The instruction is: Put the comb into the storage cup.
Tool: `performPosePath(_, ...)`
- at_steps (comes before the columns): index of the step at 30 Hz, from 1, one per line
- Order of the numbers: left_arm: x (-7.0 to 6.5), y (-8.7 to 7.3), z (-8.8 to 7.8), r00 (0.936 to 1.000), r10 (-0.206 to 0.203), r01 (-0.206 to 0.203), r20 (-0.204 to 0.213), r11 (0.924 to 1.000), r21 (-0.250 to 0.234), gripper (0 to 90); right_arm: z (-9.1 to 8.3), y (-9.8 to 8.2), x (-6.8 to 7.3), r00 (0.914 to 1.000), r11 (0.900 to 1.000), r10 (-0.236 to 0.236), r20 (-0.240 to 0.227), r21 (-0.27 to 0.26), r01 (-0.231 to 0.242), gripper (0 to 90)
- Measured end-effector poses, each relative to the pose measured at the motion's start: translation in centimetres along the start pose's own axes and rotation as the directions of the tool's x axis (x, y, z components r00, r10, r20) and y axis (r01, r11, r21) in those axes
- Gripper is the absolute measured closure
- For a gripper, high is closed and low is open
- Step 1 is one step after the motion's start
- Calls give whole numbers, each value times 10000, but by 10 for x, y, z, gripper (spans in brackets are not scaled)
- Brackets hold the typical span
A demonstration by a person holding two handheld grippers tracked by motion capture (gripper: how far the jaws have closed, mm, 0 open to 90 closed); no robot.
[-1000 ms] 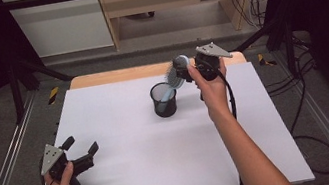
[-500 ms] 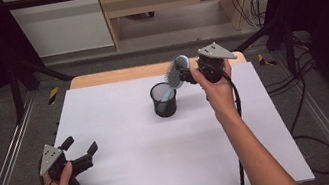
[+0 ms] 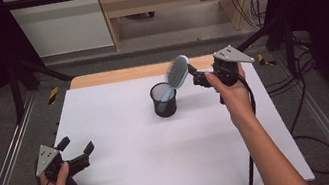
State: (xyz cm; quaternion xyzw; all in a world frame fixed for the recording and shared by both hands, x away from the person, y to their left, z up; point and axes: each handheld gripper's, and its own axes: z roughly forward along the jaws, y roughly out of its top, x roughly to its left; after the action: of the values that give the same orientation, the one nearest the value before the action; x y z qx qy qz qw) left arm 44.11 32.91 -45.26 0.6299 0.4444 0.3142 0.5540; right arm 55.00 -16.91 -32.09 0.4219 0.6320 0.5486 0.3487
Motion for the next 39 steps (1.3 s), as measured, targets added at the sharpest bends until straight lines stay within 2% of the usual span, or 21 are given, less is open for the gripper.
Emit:
performPosePath(6,2,0,-1,10000,-23,23,-76,10000,-8,39,-14,-7,-11,9999,9999,-82,144,-123,84,51)
performPosePath(18,3,0,-2,10000,-1,1,-25,10000,-42,36,-45,-21,-25,9990,9986,170,419,-507,-149,58)
performPosePath(32,2,1,-4,9994,-53,57,329,9999,-130,26,-75,-39,-37,9980,9994,-131,610,-307,150,22)
performPosePath(39,1,2,-6,9992,-86,92,385,9998,-159,26,-87,-52,-44,9970,9997,-2,772,-263,22,23)
